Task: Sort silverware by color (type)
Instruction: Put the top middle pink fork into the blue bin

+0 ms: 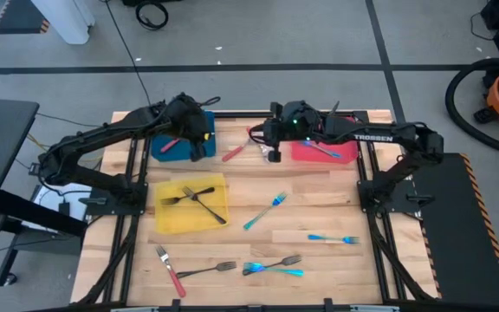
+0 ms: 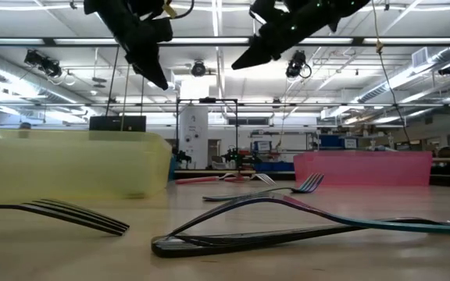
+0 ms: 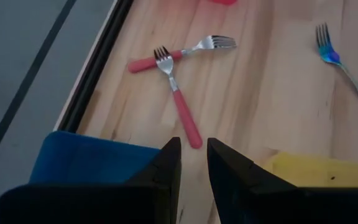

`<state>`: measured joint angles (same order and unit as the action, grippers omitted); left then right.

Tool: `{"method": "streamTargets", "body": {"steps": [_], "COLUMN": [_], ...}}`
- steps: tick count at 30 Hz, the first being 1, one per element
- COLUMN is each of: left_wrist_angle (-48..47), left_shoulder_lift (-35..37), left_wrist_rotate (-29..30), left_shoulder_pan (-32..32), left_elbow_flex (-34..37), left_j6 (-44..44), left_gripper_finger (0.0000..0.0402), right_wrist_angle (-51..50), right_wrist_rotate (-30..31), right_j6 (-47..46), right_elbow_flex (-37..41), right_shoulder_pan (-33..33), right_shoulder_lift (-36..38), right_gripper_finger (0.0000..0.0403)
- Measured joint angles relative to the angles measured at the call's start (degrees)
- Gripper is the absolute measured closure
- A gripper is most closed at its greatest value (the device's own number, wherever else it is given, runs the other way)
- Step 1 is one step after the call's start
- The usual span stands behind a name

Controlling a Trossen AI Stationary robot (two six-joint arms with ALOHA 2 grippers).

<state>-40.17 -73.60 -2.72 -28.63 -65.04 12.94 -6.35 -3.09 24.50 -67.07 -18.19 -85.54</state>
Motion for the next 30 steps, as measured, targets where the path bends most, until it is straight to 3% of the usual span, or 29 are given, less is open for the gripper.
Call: {"method": "streamTargets", "body": {"steps": [9,14,17,23,30], "left_wrist_angle": [3.7,4.3,4.2,3.8,0.8], "left_shoulder_lift": [0.0,0.0,0.0,0.0,0.0], "left_wrist_rotate": [-0.2,-0.1,-0.2,-0.1,-0.1], "left_shoulder_pan": [1.9,1.8,1.9,1.8,1.8], "left_elbow_flex": [0.0,0.0,0.0,0.0,0.0], "left_j6": [-0.3,-0.3,-0.3,-0.3,-0.3], "left_gripper_finger": [0.0324,0.0324,0.0324,0.0324,0.0324], "right_wrist_angle": [9.9,10.9,6.7,-10.8,-20.5], "right_wrist_rotate": [-1.6,-6.7,-8.5,-9.3,-9.2], "right_j6": [10.3,13.1,13.3,19.7,25.4], "right_elbow_flex": [0.0,-2.0,-6.3,-19.2,-27.8], "right_shoulder_pan": [-5.9,-9.2,-9.9,-9.9,-10.4], "right_shoulder_lift": [-7.9,-13.2,-17.0,-25.3,-33.4], "right_gripper_finger": [0.03,0.0304,0.0308,0.0317,0.0318]}}
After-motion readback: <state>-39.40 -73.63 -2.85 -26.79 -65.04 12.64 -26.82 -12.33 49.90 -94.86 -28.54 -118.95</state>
